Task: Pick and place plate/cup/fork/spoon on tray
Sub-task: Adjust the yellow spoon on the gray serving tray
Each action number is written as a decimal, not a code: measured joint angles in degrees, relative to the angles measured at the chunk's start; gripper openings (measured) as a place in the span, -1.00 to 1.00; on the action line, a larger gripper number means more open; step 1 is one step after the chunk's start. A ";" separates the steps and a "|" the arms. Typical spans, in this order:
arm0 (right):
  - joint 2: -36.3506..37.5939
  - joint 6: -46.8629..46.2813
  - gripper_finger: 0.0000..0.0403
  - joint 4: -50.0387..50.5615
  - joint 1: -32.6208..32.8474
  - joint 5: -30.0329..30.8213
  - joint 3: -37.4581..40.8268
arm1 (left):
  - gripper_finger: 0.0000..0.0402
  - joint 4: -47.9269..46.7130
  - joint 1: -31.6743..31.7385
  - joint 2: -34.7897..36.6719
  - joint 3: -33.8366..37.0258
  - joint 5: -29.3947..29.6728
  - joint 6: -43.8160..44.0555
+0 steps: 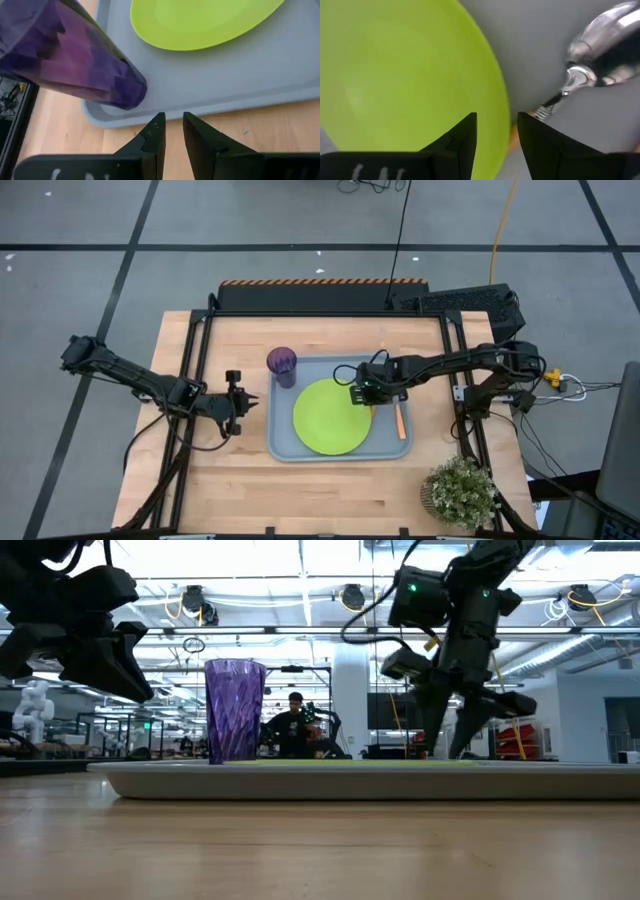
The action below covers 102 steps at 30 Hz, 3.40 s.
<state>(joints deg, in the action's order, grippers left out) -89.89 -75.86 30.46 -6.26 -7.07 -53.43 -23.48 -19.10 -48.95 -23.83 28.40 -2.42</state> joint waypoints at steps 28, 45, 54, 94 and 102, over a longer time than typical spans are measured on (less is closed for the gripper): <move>0.04 7.19 -0.33 14.16 -5.15 12.02 -2.41 | -0.64 -1.34 -1.17 0.00 0.02 -0.09 5.95; 0.07 9.29 -0.33 10.69 -7.25 12.86 1.62 | -0.64 -1.42 -1.17 0.00 0.02 -0.08 5.73; 0.07 10.19 -0.33 7.23 -7.23 12.72 2.37 | -0.64 -1.42 -1.17 0.00 0.04 -0.06 5.68; 0.07 25.70 -0.33 4.90 -7.26 13.47 2.34 | -0.64 -1.42 -1.18 -0.02 0.04 -0.04 5.69; 0.07 28.13 -0.38 4.90 -7.26 14.59 2.34 | -0.64 -1.41 -1.18 -0.02 0.04 -0.03 5.69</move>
<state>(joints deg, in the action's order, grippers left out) -89.82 -47.73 35.36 -13.52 7.52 -51.09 -24.89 -20.28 -48.97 -23.79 28.37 3.27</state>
